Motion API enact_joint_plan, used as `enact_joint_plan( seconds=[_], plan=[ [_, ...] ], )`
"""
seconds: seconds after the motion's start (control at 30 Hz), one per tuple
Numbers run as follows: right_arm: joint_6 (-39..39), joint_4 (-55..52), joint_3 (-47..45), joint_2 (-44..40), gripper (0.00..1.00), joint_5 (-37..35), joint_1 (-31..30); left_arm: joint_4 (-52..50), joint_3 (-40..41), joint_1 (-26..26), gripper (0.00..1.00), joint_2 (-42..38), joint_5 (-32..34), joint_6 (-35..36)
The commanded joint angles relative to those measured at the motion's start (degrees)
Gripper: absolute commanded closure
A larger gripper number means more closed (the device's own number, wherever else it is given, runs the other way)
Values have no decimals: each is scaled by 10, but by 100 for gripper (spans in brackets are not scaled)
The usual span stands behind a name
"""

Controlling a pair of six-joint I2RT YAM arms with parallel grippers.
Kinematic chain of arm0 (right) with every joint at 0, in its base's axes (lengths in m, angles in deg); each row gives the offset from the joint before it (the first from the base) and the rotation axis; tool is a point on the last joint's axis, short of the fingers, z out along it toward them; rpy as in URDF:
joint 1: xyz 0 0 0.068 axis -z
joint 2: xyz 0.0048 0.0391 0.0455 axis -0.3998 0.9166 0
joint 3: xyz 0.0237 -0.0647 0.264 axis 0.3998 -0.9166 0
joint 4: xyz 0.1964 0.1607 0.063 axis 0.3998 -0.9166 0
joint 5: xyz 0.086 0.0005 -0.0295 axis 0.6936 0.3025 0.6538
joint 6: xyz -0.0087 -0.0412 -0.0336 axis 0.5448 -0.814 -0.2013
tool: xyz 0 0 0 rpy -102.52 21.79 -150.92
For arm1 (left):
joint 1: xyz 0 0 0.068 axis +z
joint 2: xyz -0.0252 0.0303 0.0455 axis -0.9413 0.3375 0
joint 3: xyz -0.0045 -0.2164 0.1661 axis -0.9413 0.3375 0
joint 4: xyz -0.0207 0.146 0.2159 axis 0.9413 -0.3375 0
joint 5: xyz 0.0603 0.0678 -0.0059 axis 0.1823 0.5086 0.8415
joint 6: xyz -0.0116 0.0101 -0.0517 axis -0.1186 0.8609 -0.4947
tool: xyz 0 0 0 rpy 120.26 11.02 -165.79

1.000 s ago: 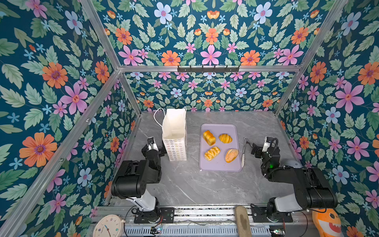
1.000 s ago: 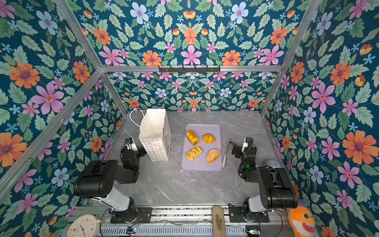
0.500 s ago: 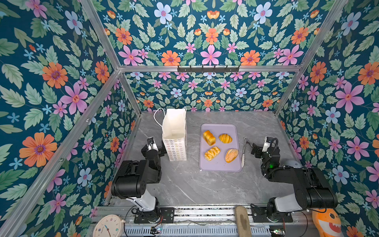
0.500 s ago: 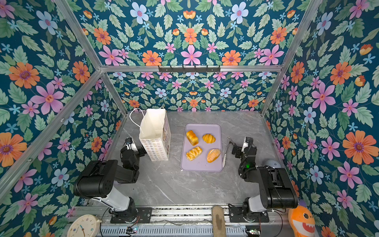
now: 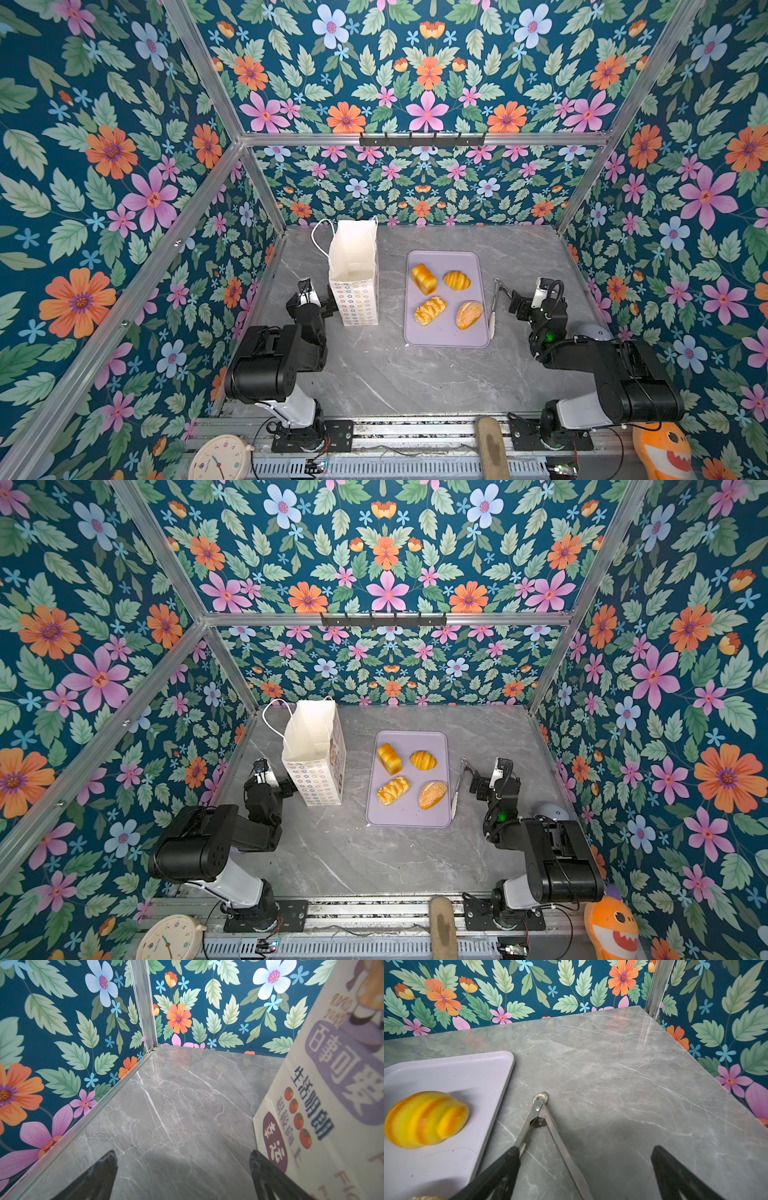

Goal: Pack bread into a paper bag
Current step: Pick up the pair of food tongs from the middle-right of the table.

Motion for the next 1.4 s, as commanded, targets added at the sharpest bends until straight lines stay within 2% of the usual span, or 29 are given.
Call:
enact_joint_plan(
  seconds=[0.0,0.1,0.23,0.33,0.43,0.5,0.57,0.67,0.77,0.8,0.93,1.0,1.07,1.13,1.2,1.27,1.37],
  plan=[
    [2,-16,4,-49,1,-13,0,-63,-8,-1,0,-54,41,-11],
    [8,-165,52,-118,1,-17,0,-131,-22,0,0,-119,48,-13],
    [44,-222,85,-193,1,-18,1,-212,-41,-1,0,-206,78,-30],
    [72,-336,147,-252,1,-15,2,-350,-94,-2,0,-269,136,-76],
    [119,-449,221,-283,1,-14,1,-529,-175,-1,0,-313,211,-167],
    [159,-525,271,-294,1,-5,2,-632,-233,-1,0,-335,223,-197],
    [189,-582,311,-295,1,20,1,-694,-276,-1,0,-357,218,-211],
    [211,-651,365,-289,1,75,2,-740,-322,-1,0,-394,182,-212],
    [205,-680,396,-292,1,161,2,-777,-372,-2,1,-414,124,-208],
    [207,-679,400,-295,1,186,2,-789,-391,-2,5,-415,91,-199],
    [223,-707,430,-292,1,233,2,-795,-450,-17,5,-400,-65,-189],
    [224,-740,453,-278,1,240,2,-812,-493,-56,1,-376,-111,-181],
    [220,-742,455,-267,1,262,10,-822,-526,-124,0,-355,-105,-167],
    [232,-744,450,-255,1,285,32,-823,-550,-206,1,-337,-76,-143],
    [257,-742,440,-244,1,323,65,-820,-570,-300,1,-317,-2,-112],
    [282,-724,425,-240,1,355,93,-815,-589,-365,0,-293,39,-92],
    [293,-724,416,-231,1,358,115,-816,-621,-424,0,-251,52,-83]
  ],
)
